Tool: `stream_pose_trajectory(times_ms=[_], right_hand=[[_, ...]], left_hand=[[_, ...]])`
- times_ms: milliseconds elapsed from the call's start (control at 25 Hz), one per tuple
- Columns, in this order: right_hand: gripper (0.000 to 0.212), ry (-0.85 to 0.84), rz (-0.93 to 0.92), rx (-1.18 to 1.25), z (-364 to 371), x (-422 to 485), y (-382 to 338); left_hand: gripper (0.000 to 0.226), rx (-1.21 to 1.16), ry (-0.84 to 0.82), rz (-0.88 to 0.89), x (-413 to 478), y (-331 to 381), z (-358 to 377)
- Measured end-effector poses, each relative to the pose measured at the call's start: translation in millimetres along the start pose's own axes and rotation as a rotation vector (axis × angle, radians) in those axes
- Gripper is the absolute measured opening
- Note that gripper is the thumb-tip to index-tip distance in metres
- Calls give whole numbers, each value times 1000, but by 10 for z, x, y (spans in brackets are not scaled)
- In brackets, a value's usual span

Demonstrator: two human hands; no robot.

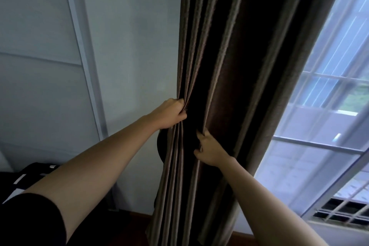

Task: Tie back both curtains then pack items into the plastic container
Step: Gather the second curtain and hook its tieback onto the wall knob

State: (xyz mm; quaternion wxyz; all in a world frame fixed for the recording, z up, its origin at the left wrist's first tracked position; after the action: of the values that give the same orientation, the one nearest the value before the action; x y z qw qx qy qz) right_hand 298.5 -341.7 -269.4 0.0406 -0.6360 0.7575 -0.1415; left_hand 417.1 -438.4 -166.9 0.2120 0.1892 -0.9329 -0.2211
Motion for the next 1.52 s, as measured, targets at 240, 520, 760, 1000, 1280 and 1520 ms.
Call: stream_pose_trajectory(times_ms=[240,520,760,1000,1280,1520], right_hand=[[71,-108,-13,-165,112,-7,-192],[53,-189,-50,-297,6,-109,-367],[32,270,28,-408,-313,-259,-271],[51,640,518,-12,-823,-438,311],[62,304,342,-16,-638,-167,485],[65,-31,20,-103,198,-172,138]], left_hand=[[27,10,8,28,13,45,52],[31,0,-4,33,13,230,126],[21,51,251,-16,-21,199,210],[18,-45,229,35,-133,190,134],[18,-45,184,37,-117,169,151],[16,-59,176,12,-5,202,237]])
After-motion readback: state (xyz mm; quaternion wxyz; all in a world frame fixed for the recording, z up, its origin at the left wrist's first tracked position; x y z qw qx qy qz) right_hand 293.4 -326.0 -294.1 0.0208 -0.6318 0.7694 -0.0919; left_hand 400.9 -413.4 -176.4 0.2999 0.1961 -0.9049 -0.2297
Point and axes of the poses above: each hand's wrist, its own x-axis towards the middle knuckle, its own z-axis out of the palm, y = z × x, the point moved 4 cm from there along x, towards the middle knuckle, and after that the axes turned 9 degrees about -x, right-handed, at the moved point
